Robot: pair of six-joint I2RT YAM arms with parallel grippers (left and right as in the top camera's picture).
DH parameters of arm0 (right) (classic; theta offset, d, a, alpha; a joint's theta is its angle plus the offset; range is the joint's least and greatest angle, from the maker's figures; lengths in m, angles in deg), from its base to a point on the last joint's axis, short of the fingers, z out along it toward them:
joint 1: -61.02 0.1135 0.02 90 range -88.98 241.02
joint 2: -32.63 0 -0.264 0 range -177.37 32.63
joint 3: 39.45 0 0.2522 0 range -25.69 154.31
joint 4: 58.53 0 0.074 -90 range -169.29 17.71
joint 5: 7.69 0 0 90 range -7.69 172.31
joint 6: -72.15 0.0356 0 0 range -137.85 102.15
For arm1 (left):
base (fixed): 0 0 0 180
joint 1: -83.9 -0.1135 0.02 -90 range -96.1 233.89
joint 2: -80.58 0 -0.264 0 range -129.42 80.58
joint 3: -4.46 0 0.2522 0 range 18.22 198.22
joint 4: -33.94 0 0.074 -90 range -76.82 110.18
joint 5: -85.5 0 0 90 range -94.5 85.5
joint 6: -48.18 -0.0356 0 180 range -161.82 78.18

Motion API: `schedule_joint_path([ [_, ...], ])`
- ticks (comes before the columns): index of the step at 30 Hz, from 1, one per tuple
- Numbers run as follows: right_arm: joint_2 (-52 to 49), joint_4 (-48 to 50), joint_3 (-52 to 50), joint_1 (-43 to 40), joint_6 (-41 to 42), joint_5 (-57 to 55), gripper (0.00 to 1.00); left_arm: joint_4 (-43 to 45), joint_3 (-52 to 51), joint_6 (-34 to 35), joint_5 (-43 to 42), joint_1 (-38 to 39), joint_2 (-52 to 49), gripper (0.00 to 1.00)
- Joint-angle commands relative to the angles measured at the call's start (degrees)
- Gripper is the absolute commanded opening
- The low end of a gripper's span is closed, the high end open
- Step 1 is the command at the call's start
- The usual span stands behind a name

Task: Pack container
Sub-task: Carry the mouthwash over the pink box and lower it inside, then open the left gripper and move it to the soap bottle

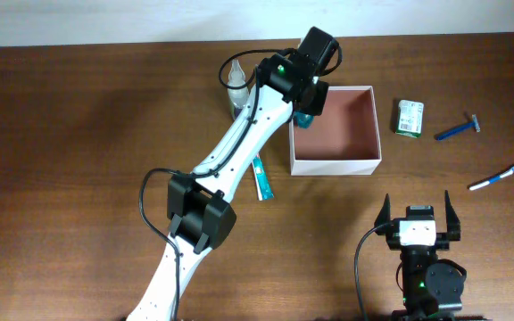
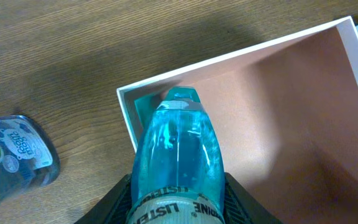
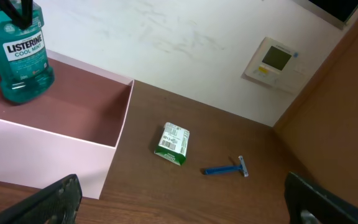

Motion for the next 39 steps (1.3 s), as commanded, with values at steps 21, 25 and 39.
schedule_joint_path([
  [21,0.42,-0.46,-0.26,0.55,0.09,-0.94,0.99,0.50,1.31,-0.20,1.11,0.02,0.57,0.62],
  [25,0.42,-0.46,-0.26,0.55,0.09,-0.96,0.99,0.87,1.77,-1.46,1.07,0.02,0.59,0.63],
  [39,0.42,-0.46,-0.26,0.55,0.09,-0.94,0.99,-9.09,26.91,-4.85,9.03,-2.58,4.11,0.72],
])
